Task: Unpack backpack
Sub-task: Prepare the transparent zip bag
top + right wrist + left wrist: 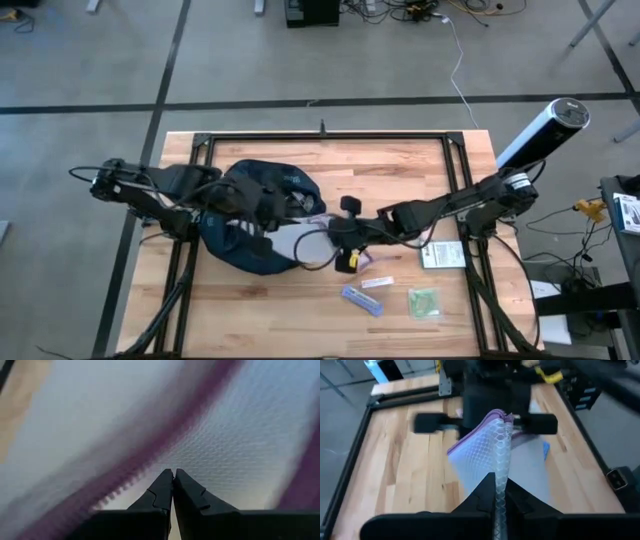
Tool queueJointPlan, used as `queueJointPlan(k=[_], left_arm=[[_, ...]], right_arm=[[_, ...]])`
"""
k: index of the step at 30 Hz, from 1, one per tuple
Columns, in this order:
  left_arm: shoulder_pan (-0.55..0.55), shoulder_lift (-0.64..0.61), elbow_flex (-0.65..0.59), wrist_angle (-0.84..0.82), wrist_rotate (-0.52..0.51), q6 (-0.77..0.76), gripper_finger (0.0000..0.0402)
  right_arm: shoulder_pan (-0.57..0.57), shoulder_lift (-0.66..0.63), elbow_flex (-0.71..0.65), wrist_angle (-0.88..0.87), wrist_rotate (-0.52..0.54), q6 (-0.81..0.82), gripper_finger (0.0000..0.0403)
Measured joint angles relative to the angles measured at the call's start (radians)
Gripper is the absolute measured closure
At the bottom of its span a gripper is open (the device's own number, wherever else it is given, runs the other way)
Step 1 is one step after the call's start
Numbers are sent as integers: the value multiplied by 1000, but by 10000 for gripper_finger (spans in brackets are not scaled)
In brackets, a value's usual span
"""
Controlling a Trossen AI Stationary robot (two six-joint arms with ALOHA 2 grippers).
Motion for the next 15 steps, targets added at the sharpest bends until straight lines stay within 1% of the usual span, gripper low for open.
queueJointPlan(k=[3, 7, 9, 15], left_arm=[[11, 0, -89, 106, 78, -11, 402], [13, 0, -162, 200, 151, -31, 402], [11, 0, -185, 221, 165, -33, 402], [19, -1, -202, 221, 164, -26, 402]], right_arm=[[-32, 0, -6, 3, -8, -4, 403], [-39, -2, -24, 42, -129, 1, 403], [-27, -2, -32, 57, -182, 13, 403], [-7, -2, -51, 17, -240, 58, 403]])
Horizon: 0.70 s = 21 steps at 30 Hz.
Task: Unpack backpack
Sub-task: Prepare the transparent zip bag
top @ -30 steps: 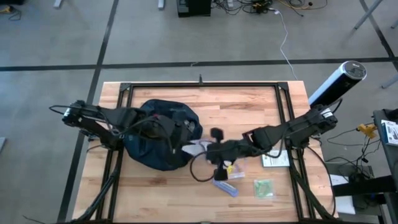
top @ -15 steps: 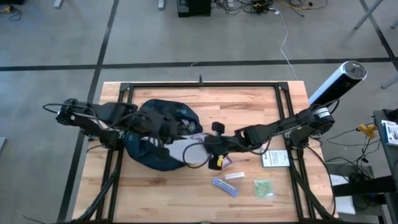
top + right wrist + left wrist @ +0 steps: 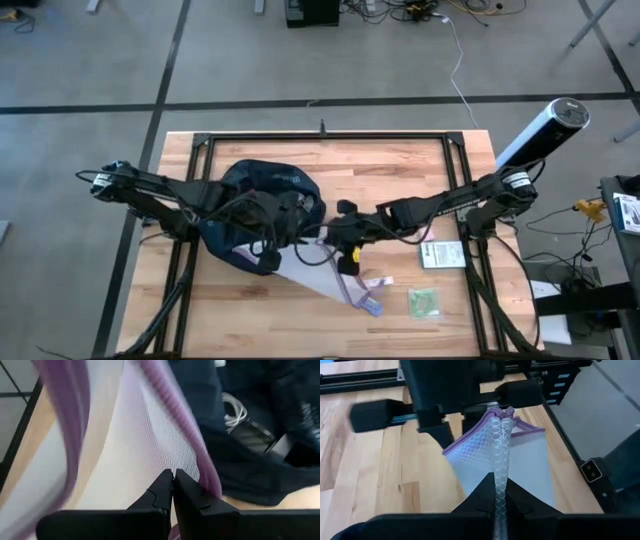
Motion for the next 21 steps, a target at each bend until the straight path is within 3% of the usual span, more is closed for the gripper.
queueJointPlan(k=[7, 14, 18, 21], left_arm=[[24, -45, 33, -2, -76, 61, 402], [52, -108, 101, 17, -101, 138, 402], [59, -114, 96, 16, -101, 138, 402], [63, -96, 74, 16, -101, 132, 402]], right_arm=[[14, -12, 9, 5, -45, 33, 403], [14, -15, 67, 25, -40, -63, 403], [14, -24, 81, 64, 8, -113, 403], [8, -24, 75, 57, 110, -133, 403]])
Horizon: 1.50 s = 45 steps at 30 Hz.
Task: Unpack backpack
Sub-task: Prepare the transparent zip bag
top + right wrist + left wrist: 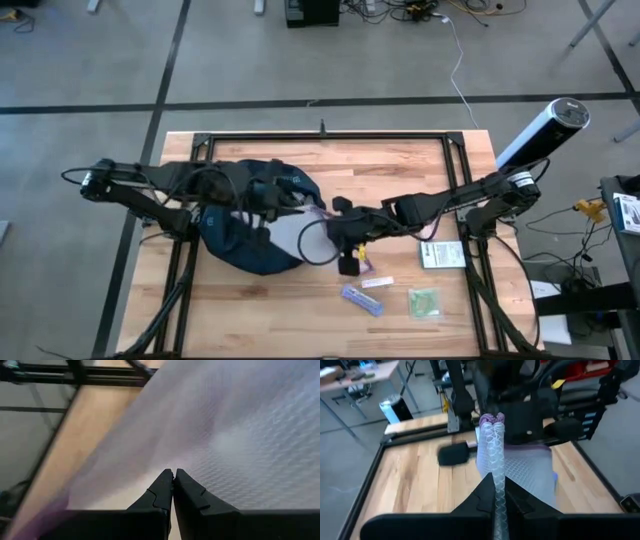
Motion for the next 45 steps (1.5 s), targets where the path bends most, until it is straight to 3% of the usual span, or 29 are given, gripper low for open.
queueJointPlan(k=[9, 14, 20, 26, 29, 34, 39, 45], left_arm=[[4, 62, -117, 89, 26, -51, 402], [27, 47, -113, 117, 2, -46, 402], [64, 17, -17, 135, -77, 61, 402], [95, 27, 15, 150, -69, 107, 402], [114, 46, -11, 149, -58, 108, 402], [152, 84, -71, 214, -27, 98, 402], [169, 126, -137, 335, 22, 85, 402], [183, 117, -100, 359, 24, 105, 402]], right_arm=[[-36, 0, -147, 73, 0, 29, 403], [-55, -35, -233, 132, -18, 107, 403], [-43, -77, -179, 142, -192, 145, 403], [-22, -84, -108, 130, -246, 145, 403], [-24, -70, -114, 70, -209, 164, 403], [-27, -39, -153, -89, -28, 180, 403], [-27, -43, -209, -115, 71, 178, 403], [-35, -84, -192, -105, 46, 170, 403]])
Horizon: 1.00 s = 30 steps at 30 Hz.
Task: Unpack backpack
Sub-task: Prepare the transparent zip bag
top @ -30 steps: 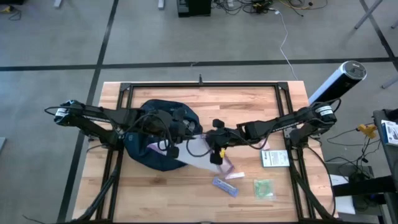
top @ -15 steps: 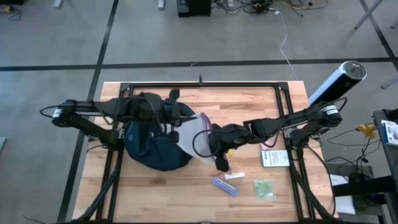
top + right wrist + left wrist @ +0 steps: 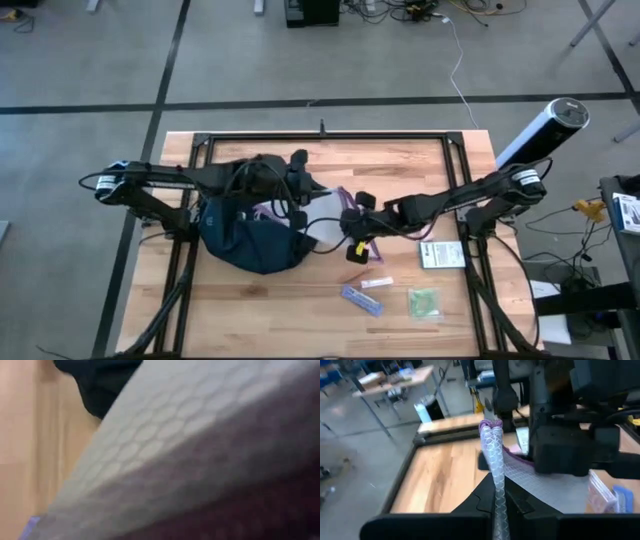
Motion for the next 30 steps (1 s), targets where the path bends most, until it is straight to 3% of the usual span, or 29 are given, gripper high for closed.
queueJointPlan(k=[7, 14, 19, 26, 30], left_arm=[[-2, -88, 117, -27, 133, 100, 402], [100, -74, 109, -22, 188, 169, 402], [204, 20, -5, 23, 324, 118, 402], [269, 152, -105, 279, 497, -11, 402], [271, 231, -85, 359, 499, -52, 402]], right_arm=[[1, -56, 129, 20, -175, -146, 403], [-45, -54, 159, 6, -73, -360, 403], [-119, -36, 46, 7, -73, -350, 403], [-177, -51, -174, 100, -83, -327, 403], [-225, -55, -246, 145, -155, -395, 403]])
